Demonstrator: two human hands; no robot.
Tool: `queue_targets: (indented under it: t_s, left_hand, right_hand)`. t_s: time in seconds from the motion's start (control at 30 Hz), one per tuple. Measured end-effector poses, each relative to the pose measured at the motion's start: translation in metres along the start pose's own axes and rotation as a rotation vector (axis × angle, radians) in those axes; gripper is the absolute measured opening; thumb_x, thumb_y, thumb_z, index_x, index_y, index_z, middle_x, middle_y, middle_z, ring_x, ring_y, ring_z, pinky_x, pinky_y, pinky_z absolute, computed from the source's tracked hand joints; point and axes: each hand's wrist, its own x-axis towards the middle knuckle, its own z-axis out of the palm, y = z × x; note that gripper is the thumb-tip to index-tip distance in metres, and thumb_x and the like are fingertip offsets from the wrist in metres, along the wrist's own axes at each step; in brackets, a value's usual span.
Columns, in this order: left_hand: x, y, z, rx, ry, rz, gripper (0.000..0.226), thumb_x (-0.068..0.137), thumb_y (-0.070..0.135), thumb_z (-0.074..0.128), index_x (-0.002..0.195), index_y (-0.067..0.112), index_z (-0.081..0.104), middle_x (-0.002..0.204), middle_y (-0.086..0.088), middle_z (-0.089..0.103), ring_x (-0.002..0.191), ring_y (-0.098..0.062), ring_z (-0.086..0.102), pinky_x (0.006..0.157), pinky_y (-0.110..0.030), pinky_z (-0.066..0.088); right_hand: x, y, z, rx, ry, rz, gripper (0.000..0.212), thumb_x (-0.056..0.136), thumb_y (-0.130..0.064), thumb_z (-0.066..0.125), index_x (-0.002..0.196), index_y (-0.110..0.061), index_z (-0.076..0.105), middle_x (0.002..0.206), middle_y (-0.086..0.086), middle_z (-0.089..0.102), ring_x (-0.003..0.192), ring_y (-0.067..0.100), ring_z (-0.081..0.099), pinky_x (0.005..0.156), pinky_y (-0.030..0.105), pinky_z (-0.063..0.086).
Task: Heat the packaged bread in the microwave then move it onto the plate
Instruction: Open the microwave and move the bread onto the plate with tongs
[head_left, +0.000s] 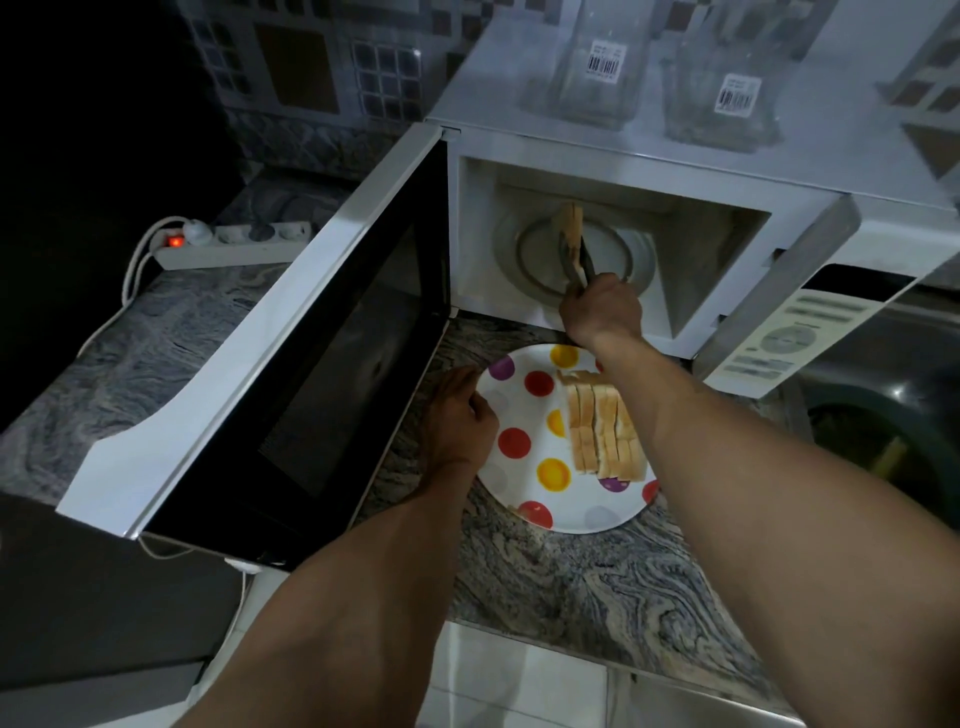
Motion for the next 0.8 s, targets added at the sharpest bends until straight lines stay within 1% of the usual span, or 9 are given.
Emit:
queue_targets:
  t_s: [0.13,0.2,0.27,0.33,0.4,0.47,0.6,0.7,0.8]
  left_hand:
    - [0.001,0.001,-0.001,0.007,0.002,0.0,0.054,0.077,0.021,0.041,0.125,0.016,0.067,0.13,-0.003,0.063,0.122,-0.025,0.055,0.102,-0.029,0.042]
    - [0.001,0.001,-0.001,0.012,-0.008,-0.011,0.056,0.076,0.021,0.039,0.126,0.016,0.066,0.131,-0.003,0.063,0.123,-0.025,0.054,0.103,-0.031,0.042]
    - [0.001,0.001,-0.001,0.009,-0.001,-0.02,0.057,0.076,0.023,0.039,0.125,0.017,0.067,0.13,-0.003,0.064,0.122,-0.026,0.055,0.104,-0.033,0.044]
    - [0.0,0.002,-0.002,-0.005,-0.003,-0.03,0.057,0.076,0.024,0.038,0.125,0.018,0.067,0.13,-0.003,0.064,0.122,-0.026,0.055,0.104,-0.035,0.045]
    - [0.0,0.002,-0.002,-0.013,-0.018,-0.046,0.055,0.078,0.023,0.039,0.126,0.018,0.066,0.131,-0.003,0.063,0.123,-0.026,0.055,0.104,-0.037,0.044]
    - [0.0,0.002,-0.002,-0.023,-0.021,-0.048,0.05,0.082,0.018,0.044,0.126,0.018,0.067,0.132,-0.003,0.063,0.123,-0.027,0.054,0.105,-0.037,0.044]
    - [0.0,0.002,-0.001,-0.021,-0.033,-0.056,0.046,0.085,0.01,0.049,0.126,0.02,0.066,0.133,-0.003,0.061,0.124,-0.026,0.053,0.104,-0.034,0.043]
    - [0.002,0.001,-0.001,-0.016,-0.058,-0.047,0.049,0.086,0.011,0.044,0.129,0.021,0.064,0.135,-0.004,0.06,0.125,-0.027,0.053,0.105,-0.038,0.044]
    - [0.0,-0.001,-0.001,-0.014,-0.079,-0.049,0.049,0.087,0.011,0.044,0.131,0.021,0.062,0.137,-0.005,0.058,0.126,-0.028,0.052,0.106,-0.04,0.044]
  right_hand:
    - [-0.012,0.003,-0.003,0.022,-0.013,0.007,0.036,0.101,-0.032,0.05,0.111,-0.001,0.067,0.113,0.021,0.069,0.106,0.038,0.065,0.079,0.036,0.05]
    - [-0.022,0.005,-0.007,0.05,-0.006,-0.008,0.037,0.101,-0.032,0.05,0.109,0.0,0.067,0.11,0.021,0.069,0.103,0.039,0.065,0.073,0.035,0.048]
    - [-0.036,0.004,-0.013,0.067,-0.003,-0.025,0.034,0.101,-0.03,0.051,0.11,0.0,0.066,0.109,0.019,0.068,0.103,0.037,0.065,0.068,0.03,0.04]
    - [-0.053,0.002,-0.018,0.08,0.006,-0.034,0.034,0.102,-0.029,0.05,0.112,-0.001,0.066,0.112,0.02,0.068,0.105,0.038,0.064,0.07,0.029,0.039]
    - [-0.071,0.001,-0.017,0.084,0.018,-0.04,0.036,0.102,-0.032,0.048,0.111,-0.002,0.066,0.113,0.021,0.067,0.105,0.04,0.063,0.076,0.034,0.046]
    - [-0.091,0.004,-0.012,0.088,0.019,-0.059,0.04,0.103,-0.035,0.045,0.112,-0.001,0.065,0.112,0.023,0.067,0.106,0.041,0.062,0.08,0.037,0.048]
    - [-0.135,0.02,-0.001,0.051,0.026,-0.141,0.037,0.104,-0.034,0.043,0.114,-0.003,0.061,0.102,0.02,0.069,0.096,0.039,0.065,0.065,0.031,0.037]
    - [-0.164,0.034,0.001,0.059,0.009,-0.177,0.036,0.105,-0.033,0.042,0.117,-0.005,0.059,0.096,0.018,0.069,0.088,0.039,0.066,0.063,0.033,0.041]
    - [-0.187,0.049,0.003,0.034,-0.031,-0.177,0.036,0.106,-0.033,0.04,0.12,-0.002,0.055,0.096,0.018,0.068,0.087,0.038,0.066,0.062,0.031,0.037]
